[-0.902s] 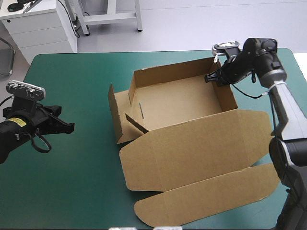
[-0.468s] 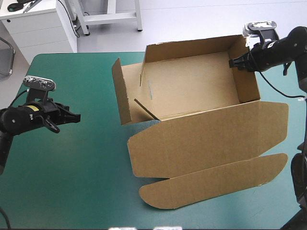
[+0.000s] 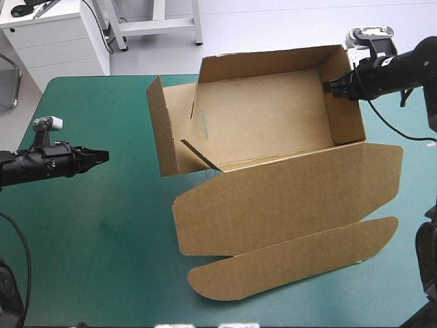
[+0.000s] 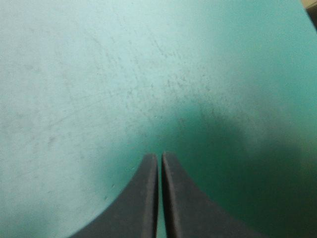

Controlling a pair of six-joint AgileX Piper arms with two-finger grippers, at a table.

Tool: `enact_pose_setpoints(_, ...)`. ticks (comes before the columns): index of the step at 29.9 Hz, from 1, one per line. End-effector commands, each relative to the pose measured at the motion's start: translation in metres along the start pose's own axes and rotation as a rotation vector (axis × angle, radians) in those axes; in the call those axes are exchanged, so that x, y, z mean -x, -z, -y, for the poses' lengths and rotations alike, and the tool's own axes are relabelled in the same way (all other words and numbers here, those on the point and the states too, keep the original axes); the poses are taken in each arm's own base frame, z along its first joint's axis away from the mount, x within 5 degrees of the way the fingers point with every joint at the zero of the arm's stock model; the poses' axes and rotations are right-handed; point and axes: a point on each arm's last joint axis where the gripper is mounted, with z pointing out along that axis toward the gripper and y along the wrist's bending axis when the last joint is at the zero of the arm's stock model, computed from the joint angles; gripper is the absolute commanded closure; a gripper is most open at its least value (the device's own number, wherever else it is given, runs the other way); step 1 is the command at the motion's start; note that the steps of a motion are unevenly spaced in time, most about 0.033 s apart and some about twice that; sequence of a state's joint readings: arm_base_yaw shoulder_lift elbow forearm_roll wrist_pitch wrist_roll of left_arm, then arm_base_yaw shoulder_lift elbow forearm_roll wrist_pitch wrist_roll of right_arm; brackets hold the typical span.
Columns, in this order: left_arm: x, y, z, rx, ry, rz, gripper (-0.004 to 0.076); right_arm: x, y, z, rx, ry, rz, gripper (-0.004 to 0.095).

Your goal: Fold the box

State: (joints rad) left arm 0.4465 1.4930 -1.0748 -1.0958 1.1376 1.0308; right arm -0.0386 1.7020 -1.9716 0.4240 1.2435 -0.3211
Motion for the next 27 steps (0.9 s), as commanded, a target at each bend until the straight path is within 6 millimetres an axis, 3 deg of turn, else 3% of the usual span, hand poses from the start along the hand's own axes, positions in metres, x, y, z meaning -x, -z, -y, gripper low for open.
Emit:
enact_pose_setpoints(1,0.003,-0.010,0.003,-0.130,0.042,0.136,0.0709,0.006,0.030,-0.019,0.058,0.009,0.083,0.0928)
enact_pose_setpoints(6,-0.022,-0.048,-0.016,-0.164,0.140,0.126,0.0706,0.006,0.029,-0.021,0.078,0.006,0.086,0.0928)
enact_pose_setpoints(9,-0.029,-0.068,-0.017,-0.239,0.177,0.107,0.0659,0.006,0.029,-0.021,0.081,0.005,0.087,0.0928)
enact_pose_setpoints(14,-0.034,-0.093,0.000,-0.450,0.189,0.075,0.0420,0.002,0.023,-0.021,0.103,-0.012,0.068,0.0928)
enact_pose_setpoints(16,-0.034,-0.097,0.006,-0.478,0.179,0.069,0.0297,-0.002,0.016,-0.022,0.101,-0.008,0.038,0.0928)
enact_pose_setpoints(19,-0.035,-0.100,0.012,-0.491,0.169,0.056,0.0191,-0.011,0.001,-0.023,0.110,0.004,-0.018,0.0928)
enact_pose_setpoints(27,-0.037,-0.105,0.020,-0.513,0.179,0.021,0.0179,-0.018,-0.012,-0.022,0.102,0.009,-0.047,0.0926)
